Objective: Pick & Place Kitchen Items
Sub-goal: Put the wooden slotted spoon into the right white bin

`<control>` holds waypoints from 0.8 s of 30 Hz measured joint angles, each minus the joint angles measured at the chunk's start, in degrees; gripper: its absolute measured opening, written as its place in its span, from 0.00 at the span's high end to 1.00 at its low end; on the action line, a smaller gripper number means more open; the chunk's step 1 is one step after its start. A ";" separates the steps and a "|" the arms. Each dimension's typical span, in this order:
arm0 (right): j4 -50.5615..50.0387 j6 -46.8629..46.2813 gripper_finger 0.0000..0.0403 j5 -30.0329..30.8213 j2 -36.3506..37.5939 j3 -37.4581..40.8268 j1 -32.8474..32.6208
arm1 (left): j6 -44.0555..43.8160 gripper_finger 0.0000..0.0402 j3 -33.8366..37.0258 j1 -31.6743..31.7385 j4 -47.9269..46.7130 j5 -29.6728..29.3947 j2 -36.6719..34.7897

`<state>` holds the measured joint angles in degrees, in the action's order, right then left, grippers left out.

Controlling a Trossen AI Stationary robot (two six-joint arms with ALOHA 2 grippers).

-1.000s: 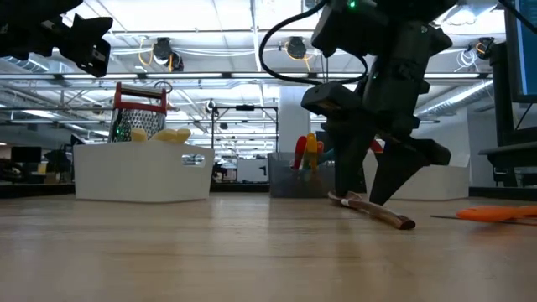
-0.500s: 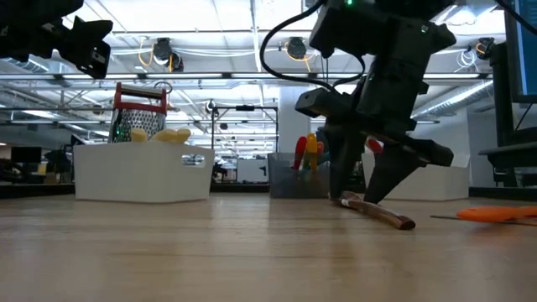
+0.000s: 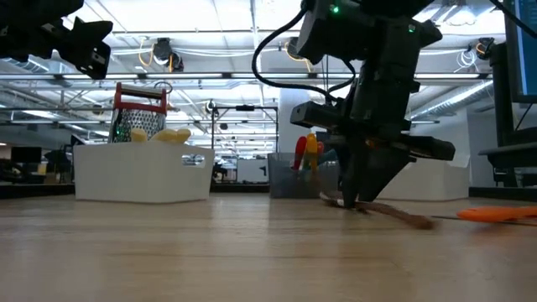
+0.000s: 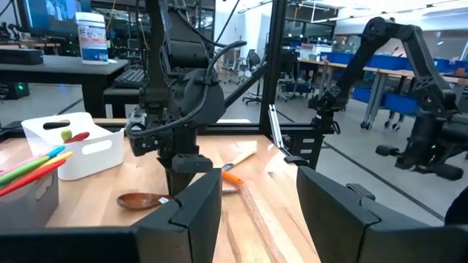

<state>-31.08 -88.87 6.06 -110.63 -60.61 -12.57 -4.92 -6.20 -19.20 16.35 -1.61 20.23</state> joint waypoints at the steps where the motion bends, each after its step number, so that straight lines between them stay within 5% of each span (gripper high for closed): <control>1: 0.41 -0.17 0.87 0.32 0.47 0.18 -0.09 | 0.02 0.55 0.00 0.00 -0.02 -0.01 0.00; 4: 2.82 -0.44 0.95 1.76 2.37 0.41 -0.25 | 0.14 0.55 0.00 0.00 -0.23 0.00 0.00; 24: 28.13 8.50 0.94 5.65 13.49 0.45 1.39 | 2.00 0.55 0.00 0.00 -0.31 -0.02 -0.01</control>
<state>-2.95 -80.37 11.70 -97.14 -60.16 -11.18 -2.91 -6.20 -19.20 16.03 -1.63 20.22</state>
